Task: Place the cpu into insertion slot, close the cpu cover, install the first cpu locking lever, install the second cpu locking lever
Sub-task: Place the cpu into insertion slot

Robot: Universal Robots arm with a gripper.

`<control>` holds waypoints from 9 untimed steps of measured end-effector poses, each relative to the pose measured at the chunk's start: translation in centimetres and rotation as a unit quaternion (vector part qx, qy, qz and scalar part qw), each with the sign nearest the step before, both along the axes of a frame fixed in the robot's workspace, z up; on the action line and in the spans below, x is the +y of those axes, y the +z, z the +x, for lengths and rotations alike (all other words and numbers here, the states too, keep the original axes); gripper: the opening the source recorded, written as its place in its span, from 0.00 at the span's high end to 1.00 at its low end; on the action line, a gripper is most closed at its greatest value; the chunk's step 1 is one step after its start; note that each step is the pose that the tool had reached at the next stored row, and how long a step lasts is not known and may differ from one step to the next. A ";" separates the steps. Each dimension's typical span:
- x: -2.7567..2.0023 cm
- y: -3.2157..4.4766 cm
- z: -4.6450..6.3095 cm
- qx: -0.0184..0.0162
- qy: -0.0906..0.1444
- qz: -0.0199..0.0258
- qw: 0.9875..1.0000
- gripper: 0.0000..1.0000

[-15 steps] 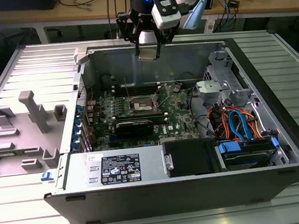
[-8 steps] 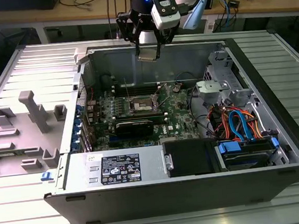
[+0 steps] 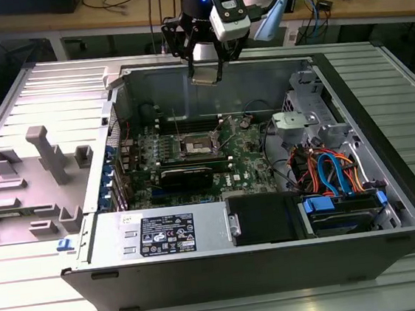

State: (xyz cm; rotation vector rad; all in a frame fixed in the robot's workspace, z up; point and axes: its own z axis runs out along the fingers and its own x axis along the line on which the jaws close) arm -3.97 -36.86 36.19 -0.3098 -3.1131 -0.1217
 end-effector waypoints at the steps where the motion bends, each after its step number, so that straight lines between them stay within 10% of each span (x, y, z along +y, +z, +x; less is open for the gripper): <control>1: 0.00 0.00 0.0 0.000 -0.002 0.000 1.000 0.45; 9: -0.01 -0.23 0.0 0.000 -0.050 -0.002 0.999 0.45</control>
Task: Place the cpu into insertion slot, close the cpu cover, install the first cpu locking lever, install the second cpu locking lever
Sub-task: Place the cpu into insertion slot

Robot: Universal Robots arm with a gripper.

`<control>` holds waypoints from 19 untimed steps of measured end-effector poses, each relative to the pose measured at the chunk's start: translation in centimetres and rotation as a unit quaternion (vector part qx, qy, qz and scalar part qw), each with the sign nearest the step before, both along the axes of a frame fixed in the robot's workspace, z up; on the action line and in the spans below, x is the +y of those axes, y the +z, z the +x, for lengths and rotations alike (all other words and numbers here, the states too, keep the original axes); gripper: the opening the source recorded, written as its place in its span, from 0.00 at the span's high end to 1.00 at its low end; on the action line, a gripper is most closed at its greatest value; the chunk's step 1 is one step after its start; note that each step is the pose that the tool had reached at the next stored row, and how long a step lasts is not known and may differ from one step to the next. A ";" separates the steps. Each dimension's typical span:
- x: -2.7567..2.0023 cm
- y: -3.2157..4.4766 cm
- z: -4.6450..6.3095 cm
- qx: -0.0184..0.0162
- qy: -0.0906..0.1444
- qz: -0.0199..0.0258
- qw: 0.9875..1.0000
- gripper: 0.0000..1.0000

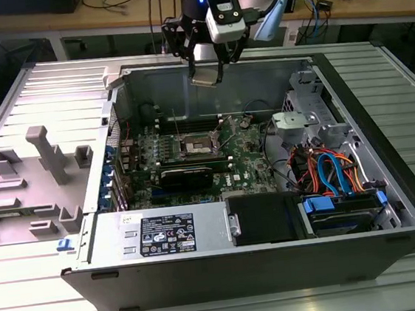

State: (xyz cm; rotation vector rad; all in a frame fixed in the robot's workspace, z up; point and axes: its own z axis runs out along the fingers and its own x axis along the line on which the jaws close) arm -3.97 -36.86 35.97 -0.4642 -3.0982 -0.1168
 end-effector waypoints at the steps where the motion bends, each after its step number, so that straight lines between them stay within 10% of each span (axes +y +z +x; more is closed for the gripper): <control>1: 0.00 -0.01 0.0 0.000 0.000 0.000 1.000 0.45; 15: -0.14 -0.08 0.0 0.000 -0.003 0.000 1.000 0.45; 19: -0.15 -0.33 0.0 0.000 -0.036 0.000 0.999 0.45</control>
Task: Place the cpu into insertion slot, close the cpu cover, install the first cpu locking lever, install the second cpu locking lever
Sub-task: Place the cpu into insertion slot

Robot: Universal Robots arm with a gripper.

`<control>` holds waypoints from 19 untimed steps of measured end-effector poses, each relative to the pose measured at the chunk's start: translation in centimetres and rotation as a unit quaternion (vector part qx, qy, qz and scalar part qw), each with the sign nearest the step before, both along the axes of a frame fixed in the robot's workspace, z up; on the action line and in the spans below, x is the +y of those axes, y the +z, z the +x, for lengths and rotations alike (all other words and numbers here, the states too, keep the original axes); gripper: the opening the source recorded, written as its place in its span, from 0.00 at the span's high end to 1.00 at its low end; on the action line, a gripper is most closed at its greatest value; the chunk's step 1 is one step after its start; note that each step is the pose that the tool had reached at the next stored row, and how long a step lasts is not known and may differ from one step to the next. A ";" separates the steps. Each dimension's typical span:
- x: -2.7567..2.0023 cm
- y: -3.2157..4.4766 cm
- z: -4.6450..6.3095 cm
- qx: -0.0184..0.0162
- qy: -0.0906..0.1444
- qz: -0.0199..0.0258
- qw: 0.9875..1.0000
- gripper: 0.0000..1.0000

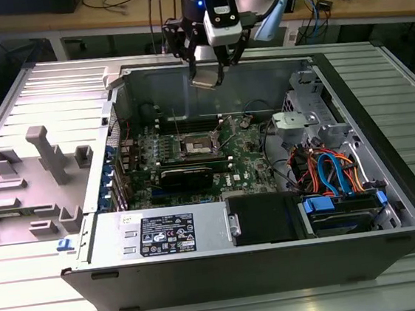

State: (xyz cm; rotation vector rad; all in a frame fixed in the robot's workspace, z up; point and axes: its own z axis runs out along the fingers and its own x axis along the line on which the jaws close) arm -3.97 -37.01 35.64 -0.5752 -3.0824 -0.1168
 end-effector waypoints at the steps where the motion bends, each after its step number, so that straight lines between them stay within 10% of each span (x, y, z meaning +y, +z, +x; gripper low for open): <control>1: 0.00 -0.05 0.0 0.000 -0.007 0.000 1.000 0.45; 5: -0.03 -0.27 0.0 0.000 -0.042 0.000 0.999 0.45; 19: -0.03 -0.28 0.0 0.000 -0.043 0.000 0.999 0.45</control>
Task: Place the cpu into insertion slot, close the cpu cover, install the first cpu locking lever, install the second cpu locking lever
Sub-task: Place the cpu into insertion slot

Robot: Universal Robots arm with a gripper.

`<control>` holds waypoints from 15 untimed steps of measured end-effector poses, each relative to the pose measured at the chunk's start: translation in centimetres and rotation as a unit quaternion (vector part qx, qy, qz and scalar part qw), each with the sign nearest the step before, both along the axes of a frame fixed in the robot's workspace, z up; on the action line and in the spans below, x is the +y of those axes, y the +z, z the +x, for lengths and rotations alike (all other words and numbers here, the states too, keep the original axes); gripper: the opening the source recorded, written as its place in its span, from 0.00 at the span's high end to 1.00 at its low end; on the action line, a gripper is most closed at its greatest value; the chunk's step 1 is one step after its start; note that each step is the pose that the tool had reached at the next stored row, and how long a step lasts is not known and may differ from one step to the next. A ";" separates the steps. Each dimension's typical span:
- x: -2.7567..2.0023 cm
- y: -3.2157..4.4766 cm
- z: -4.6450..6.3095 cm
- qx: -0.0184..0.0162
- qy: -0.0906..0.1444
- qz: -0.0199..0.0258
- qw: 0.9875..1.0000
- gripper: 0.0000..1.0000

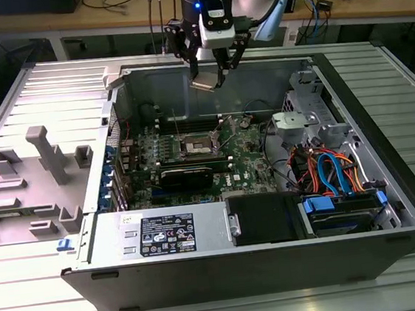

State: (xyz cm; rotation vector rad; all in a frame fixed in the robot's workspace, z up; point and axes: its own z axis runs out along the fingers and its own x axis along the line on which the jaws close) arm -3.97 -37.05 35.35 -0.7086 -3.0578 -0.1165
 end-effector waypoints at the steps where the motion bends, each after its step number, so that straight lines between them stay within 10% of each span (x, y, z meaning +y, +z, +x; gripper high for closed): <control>1: 0.00 0.00 0.0 0.000 0.000 0.000 1.000 0.45; 9: 0.00 -0.23 0.0 0.000 -0.042 0.000 0.999 0.45; 15: 0.00 -0.57 0.0 0.000 -0.087 0.000 0.996 0.45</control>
